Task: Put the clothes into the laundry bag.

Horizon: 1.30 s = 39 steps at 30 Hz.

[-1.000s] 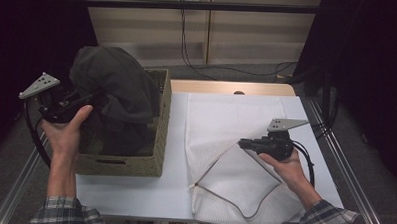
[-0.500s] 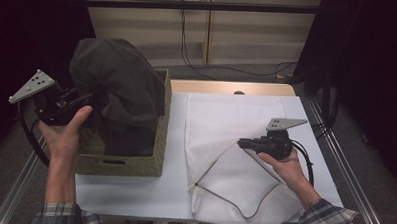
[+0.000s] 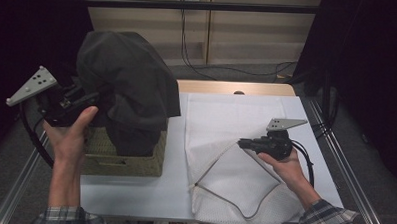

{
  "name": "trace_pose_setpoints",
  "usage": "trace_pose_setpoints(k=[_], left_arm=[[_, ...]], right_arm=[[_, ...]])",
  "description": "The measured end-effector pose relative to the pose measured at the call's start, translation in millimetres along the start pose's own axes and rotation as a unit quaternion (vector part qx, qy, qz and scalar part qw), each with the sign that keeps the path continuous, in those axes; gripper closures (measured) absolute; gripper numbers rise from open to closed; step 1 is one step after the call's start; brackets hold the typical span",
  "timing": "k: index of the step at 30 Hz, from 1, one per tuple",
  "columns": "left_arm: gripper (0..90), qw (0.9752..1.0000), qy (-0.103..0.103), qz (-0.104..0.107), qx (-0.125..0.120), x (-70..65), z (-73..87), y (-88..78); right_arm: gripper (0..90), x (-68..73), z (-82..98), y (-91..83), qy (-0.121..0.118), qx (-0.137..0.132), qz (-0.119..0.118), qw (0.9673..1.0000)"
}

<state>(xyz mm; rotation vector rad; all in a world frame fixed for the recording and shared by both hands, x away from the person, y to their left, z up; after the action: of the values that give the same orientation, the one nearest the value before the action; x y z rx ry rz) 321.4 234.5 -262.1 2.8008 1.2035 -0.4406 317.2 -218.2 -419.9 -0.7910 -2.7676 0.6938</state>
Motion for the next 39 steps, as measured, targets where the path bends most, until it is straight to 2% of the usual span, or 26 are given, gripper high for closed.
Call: trace_pose_setpoints(k=[3,7,11,13,16,17,19,24,26,27,28,29,30,34,37,38,39], left_arm=[[65.0,0.9998,0.008,0.015,0.01,-10.2,8.4,6.2],[64.9,0.9991,0.025,0.031,0.017,-25.3,10.2,15.9],[65.0,0.998,0.03,0.053,0.017,-35.5,5.9,23.8],[65.0,0.9979,0.025,0.057,0.013,-42.8,3.2,26.4],[65.0,0.9963,0.035,0.077,0.014,-55.0,-2.7,30.7],[64.9,0.9964,0.03,0.079,0.009,-57.3,-3.5,31.9],[65.0,0.9957,0.031,0.087,0.009,-63.4,-6.7,34.7],[65.0,0.9929,0.041,0.111,0.013,-81.9,-9.6,41.8],[64.9,0.9917,0.043,0.121,0.014,-89.9,-6.9,44.3],[64.9,0.9917,0.036,0.123,0.008,-96.0,-3.7,44.2],[64.9,0.9906,0.046,0.128,0.01,-101.1,-0.3,43.3],[64.9,0.9897,0.039,0.138,0.01,-105.8,3.6,43.5],[64.8,0.9886,0.037,0.145,0.015,-108.8,7.3,44.2],[64.8,0.9869,0.041,0.152,0.033,-120.3,22.1,52.4],[64.8,0.984,0.045,0.165,0.051,-129.7,32.2,61.2],[64.7,0.9837,0.04,0.168,0.052,-132.3,34.6,63.6],[64.7,0.9823,0.041,0.173,0.059,-134.5,37.8,66.2]], right_arm=[[89.8,0.2,-0.1,0.8,-0.001,0.0,0.0,1.0],[89.8,0.3,-0.2,1.8,0.0,0.0,0.0,1.0],[89.8,0.1,-0.7,1.6,0.001,0.0,0.0,1.0],[89.9,-0.3,-0.9,1.2,0.002,-0.002,-0.002,1.0],[89.9,-1.6,-1.3,1.2,0.003,-0.001,0.001,1.0],[89.9,-2.9,-2.0,1.0,0.005,-0.003,0.0,1.0],[89.8,-4.3,-2.3,0.9,0.007,-0.006,0.002,1.0],[89.9,-6.3,-1.7,-0.3,0.01,-0.01,0.004,0.9999],[89.9,-6.7,-2.1,-1.0,0.01,-0.012,0.004,0.9999],[89.9,-6.9,-2.2,-1.5,0.01,-0.014,0.005,0.9998],[89.9,-7.1,-2.5,-2.1,0.009,-0.016,0.006,0.9998],[89.9,-6.7,-2.9,-2.5,0.01,-0.017,0.005,0.9998],[89.9,-6.7,-3.0,-3.4,0.011,-0.016,0.006,0.9998],[89.9,-7.3,-2.8,-3.6,0.013,-0.018,0.005,0.9997],[89.9,-6.6,-3.7,-3.3,0.009,-0.019,0.005,0.9998],[89.9,-6.3,-4.0,-3.1,0.011,-0.019,0.004,0.9998],[89.9,-6.4,-4.2,-3.0,0.011,-0.02,0.003,0.9997]])
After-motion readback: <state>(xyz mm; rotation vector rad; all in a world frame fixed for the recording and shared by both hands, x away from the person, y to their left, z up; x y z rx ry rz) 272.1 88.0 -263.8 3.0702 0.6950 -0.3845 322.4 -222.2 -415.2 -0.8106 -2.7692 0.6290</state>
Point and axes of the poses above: each handheld gripper's, and its own axes: y roughly forward along the jaws, z roughly out of its underside, x roughly to its left, the point moved 3 cm from there along y, roughly forward along the jaws, and after that the axes turned 11 degrees about -y, right-handed, at the moved point
